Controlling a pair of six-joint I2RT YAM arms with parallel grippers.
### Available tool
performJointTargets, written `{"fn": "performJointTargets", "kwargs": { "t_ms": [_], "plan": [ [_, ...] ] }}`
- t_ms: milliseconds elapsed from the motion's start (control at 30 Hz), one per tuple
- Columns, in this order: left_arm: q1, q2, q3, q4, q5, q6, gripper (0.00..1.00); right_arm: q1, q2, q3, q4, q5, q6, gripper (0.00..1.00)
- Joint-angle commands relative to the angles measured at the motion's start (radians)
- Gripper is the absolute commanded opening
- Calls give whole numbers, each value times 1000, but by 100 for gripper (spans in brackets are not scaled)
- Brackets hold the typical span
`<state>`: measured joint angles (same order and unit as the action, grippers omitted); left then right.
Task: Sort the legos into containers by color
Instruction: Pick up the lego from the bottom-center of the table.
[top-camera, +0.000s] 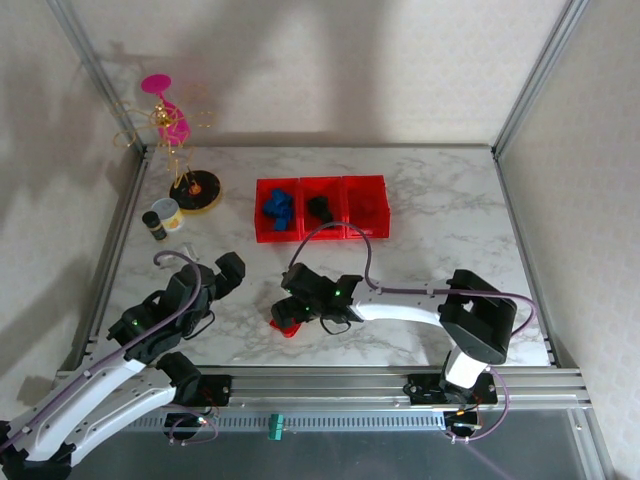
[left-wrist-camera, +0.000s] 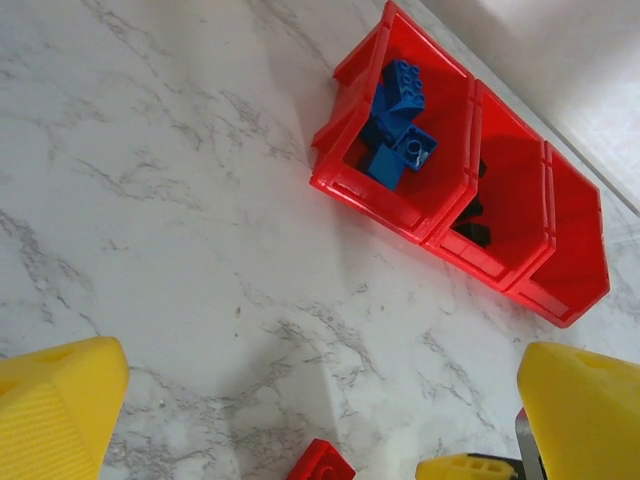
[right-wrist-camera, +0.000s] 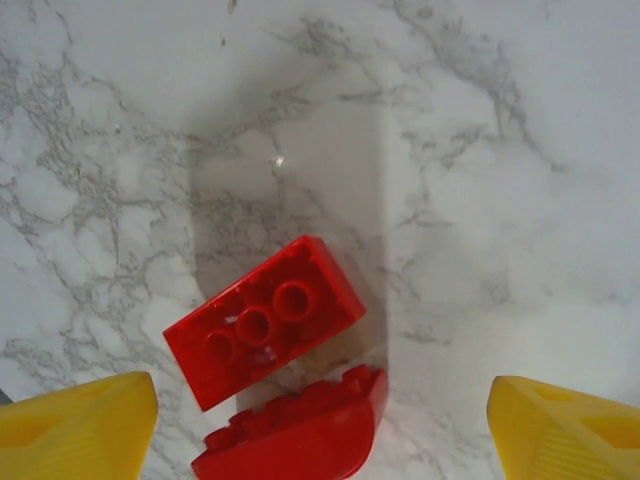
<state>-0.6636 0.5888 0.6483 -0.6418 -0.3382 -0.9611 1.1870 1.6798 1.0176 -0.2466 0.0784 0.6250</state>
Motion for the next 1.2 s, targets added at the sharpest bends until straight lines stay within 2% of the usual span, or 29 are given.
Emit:
{"fn": "performJointTargets", "kwargs": {
  "t_ms": [0,233,600,867,1067,1167],
  "plan": [
    [9,-4,-23,-17,-20,-9,100,42,34,-9,-26,24,82,86],
    [9,27,-4,-23,-12,2,100,51,62,-28,-44,44,126,83],
    [9,39,-10,6,0,2,100,56,-46,-97,-184,142,150,74],
    [9,49,-7,17,4,3,99,60,-6,-62,-164,97,138,62],
    [9,45,-9,12,-4,7,100,59,42,-40,-149,116,122,45],
    [9,53,-6,18,-3,10,100,60,52,-32,-138,110,110,41]
  ]
}}
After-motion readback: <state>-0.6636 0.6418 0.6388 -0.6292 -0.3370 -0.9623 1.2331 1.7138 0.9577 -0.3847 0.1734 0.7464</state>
